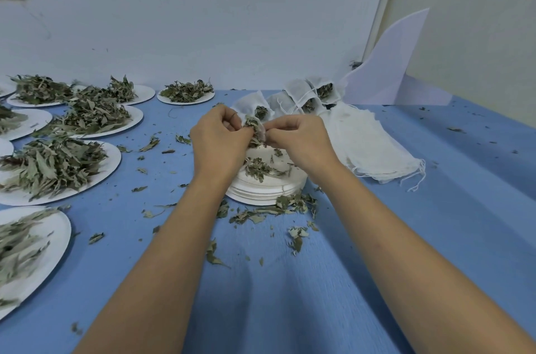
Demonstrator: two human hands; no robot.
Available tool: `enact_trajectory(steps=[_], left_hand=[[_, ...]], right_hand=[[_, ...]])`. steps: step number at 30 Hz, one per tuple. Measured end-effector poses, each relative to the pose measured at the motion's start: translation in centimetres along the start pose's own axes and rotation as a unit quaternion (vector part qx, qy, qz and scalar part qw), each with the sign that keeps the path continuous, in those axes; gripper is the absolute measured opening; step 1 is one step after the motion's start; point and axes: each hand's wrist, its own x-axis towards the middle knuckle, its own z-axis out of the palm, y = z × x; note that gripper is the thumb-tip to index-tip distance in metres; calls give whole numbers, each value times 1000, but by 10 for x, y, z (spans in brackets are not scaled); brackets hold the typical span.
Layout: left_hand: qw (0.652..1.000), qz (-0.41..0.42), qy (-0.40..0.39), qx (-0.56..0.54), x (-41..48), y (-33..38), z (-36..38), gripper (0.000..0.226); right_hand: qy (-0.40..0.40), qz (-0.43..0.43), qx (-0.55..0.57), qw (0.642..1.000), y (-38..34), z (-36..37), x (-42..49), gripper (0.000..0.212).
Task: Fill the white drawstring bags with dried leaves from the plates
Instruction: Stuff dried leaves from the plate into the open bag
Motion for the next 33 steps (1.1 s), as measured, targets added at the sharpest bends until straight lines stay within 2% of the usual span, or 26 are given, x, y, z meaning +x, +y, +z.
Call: enact_trajectory(steps=[5, 8, 13, 16, 18, 20, 25, 30, 33], left_hand=[[998, 34, 32, 44, -3, -2, 2, 26], [995, 61, 36, 67, -6, -5, 4, 19], [992, 90, 39, 85, -8, -6, 4, 23], [993, 92, 27, 71, -6, -4, 4, 23], [994, 92, 10, 62, -4, -2, 4, 26], [996, 77, -9, 46, -3, 0, 5, 31], [995, 17, -101, -5, 0, 0, 3, 28], [980, -35, -177, -81, 5, 1, -2, 28], [986, -21, -152, -59, 6, -2, -3, 28]], right_hand=[[-75, 5, 48, 996, -2, -1, -4, 23], [-99, 10, 75, 992, -2, -4, -5, 21], [-120, 26, 125, 985, 0, -2, -5, 15], [-110, 62, 208, 970, 1, 0, -3, 9], [-94, 73, 233, 965, 2, 1, -3, 15], [-50, 67, 210, 974, 4, 2, -2, 18], [40, 66, 124, 989, 9, 1, 2, 8], [75, 51, 60, 994, 9, 3, 3, 15], [50, 44, 87, 994, 9, 3, 4, 12]])
